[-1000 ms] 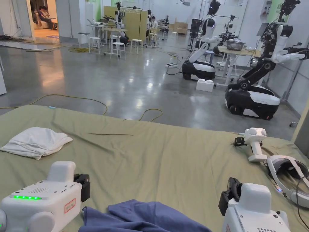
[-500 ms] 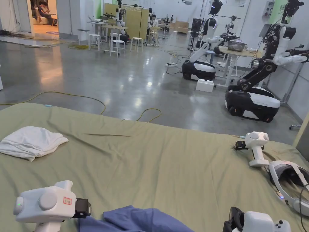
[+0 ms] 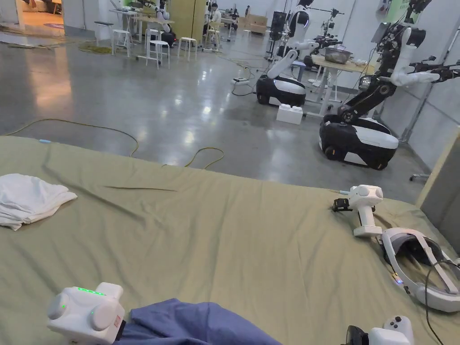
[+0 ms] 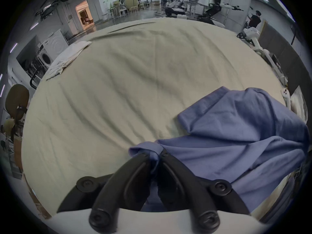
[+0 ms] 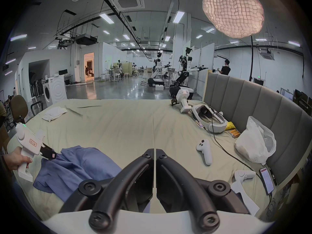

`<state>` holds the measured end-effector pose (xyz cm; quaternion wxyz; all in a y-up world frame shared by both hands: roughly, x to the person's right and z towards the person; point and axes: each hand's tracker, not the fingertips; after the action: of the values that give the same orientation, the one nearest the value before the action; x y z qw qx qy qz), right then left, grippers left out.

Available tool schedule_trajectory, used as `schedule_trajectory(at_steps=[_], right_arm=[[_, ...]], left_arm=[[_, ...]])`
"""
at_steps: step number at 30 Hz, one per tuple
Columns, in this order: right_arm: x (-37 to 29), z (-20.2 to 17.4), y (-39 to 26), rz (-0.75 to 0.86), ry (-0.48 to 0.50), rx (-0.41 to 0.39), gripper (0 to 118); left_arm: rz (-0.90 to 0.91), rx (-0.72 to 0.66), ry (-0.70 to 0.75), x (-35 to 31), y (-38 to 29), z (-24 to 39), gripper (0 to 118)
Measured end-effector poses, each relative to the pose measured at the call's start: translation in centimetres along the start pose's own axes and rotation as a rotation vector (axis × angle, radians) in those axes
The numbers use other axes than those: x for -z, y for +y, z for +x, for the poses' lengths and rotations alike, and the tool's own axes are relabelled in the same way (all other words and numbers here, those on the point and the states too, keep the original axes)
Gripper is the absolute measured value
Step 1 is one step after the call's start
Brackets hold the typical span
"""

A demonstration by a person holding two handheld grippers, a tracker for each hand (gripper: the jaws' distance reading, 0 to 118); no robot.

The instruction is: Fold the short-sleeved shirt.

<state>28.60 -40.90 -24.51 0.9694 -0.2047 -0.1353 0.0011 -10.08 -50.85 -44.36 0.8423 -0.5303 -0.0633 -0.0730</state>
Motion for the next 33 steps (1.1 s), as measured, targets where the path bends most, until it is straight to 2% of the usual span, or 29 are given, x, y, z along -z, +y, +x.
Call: schedule_trajectory(at_steps=[3, 5, 7, 9, 11, 12, 13, 14, 18, 21, 25, 26, 27, 28, 30, 33], right_arm=[[0.4, 0.4, -0.1, -0.042, -0.006, -0.012, 2], [0.8, 0.7, -0.4, -0.096, -0.010, -0.020, 3], [1.2, 1.2, -0.8, -0.140, -0.015, -0.009, 8], [1.6, 1.7, -1.2, -0.180, -0.008, 0.010, 24], [1.8, 2.2, -1.6, -0.211, 0.015, 0.034, 49], [1.9, 2.2, -1.8, -0.229, 0.026, 0.038, 57], [2.1, 2.2, -2.0, -0.245, 0.041, 0.041, 64], [2.3, 2.2, -2.2, -0.266, 0.061, 0.037, 64], [3.5, 1.5, -3.4, -0.349, 0.081, 0.002, 64], [4.2, 0.8, -4.7, -0.408, 0.119, 0.004, 64], [6.2, -0.4, -7.3, -0.506, 0.161, -0.023, 61], [6.8, -0.7, -8.1, -0.532, 0.174, -0.027, 51], [7.4, -1.0, -9.1, -0.566, 0.196, -0.025, 32], [7.9, -1.3, -9.9, -0.590, 0.219, -0.016, 19], [8.4, -1.6, -11.1, -0.615, 0.264, 0.038, 13], [7.4, -1.7, -11.0, -0.547, 0.235, 0.027, 10]], left_arm=[[0.047, -0.088, -0.105, -0.7, 0.1, -1.6, 6], [0.118, -0.095, -0.080, -2.5, 0.1, -2.0, 6], [0.183, -0.107, -0.128, -4.3, 0.2, -2.8, 6], [0.233, -0.116, -0.152, -6.4, 0.2, -3.3, 6], [0.276, -0.109, -0.139, -8.6, 0.1, -3.1, 6], [0.298, -0.112, -0.149, -9.4, 0.0, -3.2, 6], [0.322, -0.118, -0.160, -10.2, -0.1, -3.3, 6], [0.343, -0.119, -0.168, -11.3, -0.3, -3.5, 6], [0.408, -0.123, -0.162, -14.2, -1.1, -3.4, 6], [0.438, -0.125, -0.140, -15.5, -1.8, -3.6, 6], [0.433, -0.127, -0.135, -15.6, -2.4, -4.0, 6], [0.422, -0.122, -0.127, -15.4, -2.6, -4.0, 6], [0.411, -0.119, -0.120, -14.8, -2.9, -4.2, 6], [0.403, -0.117, -0.117, -14.4, -3.2, -4.2, 6], [0.383, -0.120, -0.117, -13.7, -3.7, -4.3, 6], [0.362, -0.132, -0.112, -13.4, -4.8, -4.1, 6]])
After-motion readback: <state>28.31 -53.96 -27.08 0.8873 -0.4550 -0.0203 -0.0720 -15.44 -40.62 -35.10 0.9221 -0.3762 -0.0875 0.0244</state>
